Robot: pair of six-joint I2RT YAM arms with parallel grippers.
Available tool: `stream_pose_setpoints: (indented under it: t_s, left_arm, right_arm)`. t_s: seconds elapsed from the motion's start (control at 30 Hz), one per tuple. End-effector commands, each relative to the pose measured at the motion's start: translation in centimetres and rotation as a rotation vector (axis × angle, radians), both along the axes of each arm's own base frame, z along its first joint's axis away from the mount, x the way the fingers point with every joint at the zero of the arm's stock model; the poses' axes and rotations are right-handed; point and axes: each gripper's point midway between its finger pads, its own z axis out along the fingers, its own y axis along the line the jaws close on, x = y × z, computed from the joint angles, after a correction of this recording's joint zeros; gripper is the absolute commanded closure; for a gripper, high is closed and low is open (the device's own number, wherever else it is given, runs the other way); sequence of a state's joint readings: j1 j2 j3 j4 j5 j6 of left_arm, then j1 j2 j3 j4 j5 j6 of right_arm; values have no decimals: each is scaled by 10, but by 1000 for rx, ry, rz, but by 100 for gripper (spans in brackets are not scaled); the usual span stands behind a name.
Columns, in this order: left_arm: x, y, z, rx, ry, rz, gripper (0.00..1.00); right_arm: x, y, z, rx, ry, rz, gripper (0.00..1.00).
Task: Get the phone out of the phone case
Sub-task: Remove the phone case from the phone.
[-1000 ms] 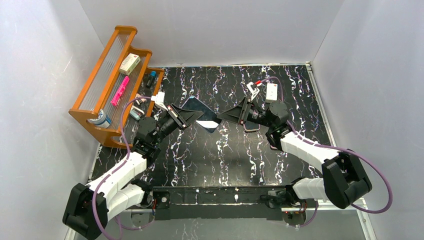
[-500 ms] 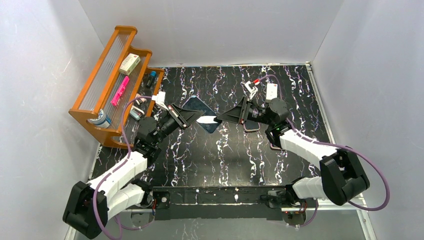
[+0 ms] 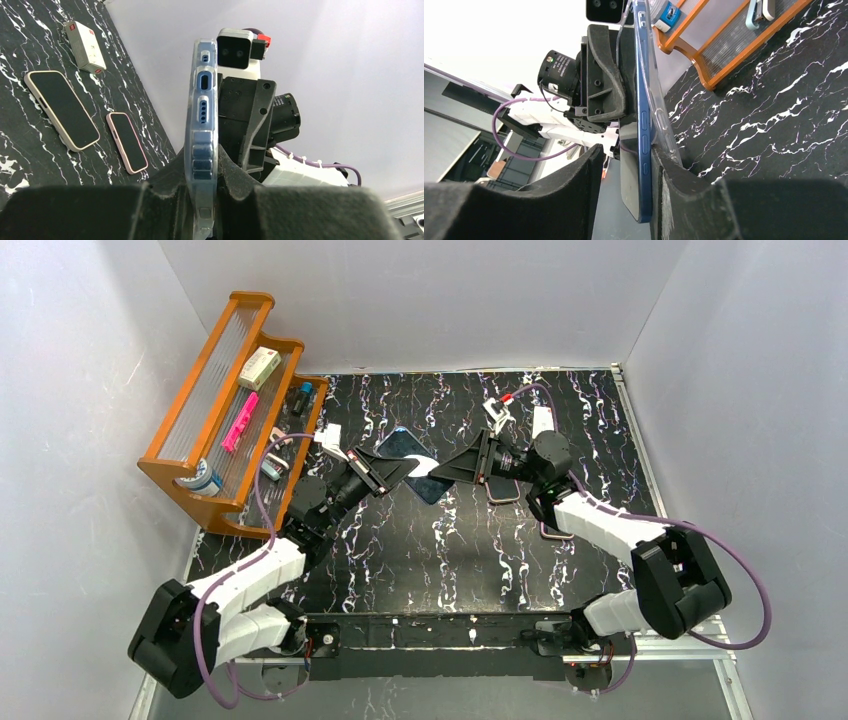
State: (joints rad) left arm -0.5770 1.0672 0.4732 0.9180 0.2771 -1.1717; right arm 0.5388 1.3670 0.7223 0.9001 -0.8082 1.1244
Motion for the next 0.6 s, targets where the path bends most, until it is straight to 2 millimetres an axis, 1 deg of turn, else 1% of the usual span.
stream_pose_setpoints:
  t_s: [0.0,0.07,0.13,0.17,0.23,0.3,0.33,0.37,0.4,0.47,0.57]
  left_arm:
    - [-36,-29,35,-61,-110,-187,100]
    - [-35,-28,31,-48,-116,-174,100]
    - [-33,-25,28,-25,-138,-146,100]
    - [-29,-23,25,-1,-143,-122,94]
    - [-22,-19,19,56,-153,-75,79]
    - [-14,-15,12,111,-157,-30,64]
    - [-11,-12,9,136,-158,-8,53]
    - [-8,-9,6,160,-153,9,43]
    - [-6,-6,4,177,-150,26,37]
    - [-2,1,1,206,-153,60,28]
    - [-1,13,-1,248,-154,114,22]
  right_arm:
    - [-1,13,31,69,-92,20,58]
    - [-1,13,32,70,-95,21,65]
    - [1,13,31,66,-101,14,75]
    - [3,13,29,61,-97,3,81]
    - [5,13,26,51,-90,-13,92]
    - [6,13,24,47,-87,-19,99]
    - [7,12,24,46,-85,-26,99]
    - [9,10,24,47,-85,-34,99]
    - [10,9,24,48,-85,-43,99]
    - [13,6,26,51,-84,-59,99]
    - [19,1,30,57,-84,-86,99]
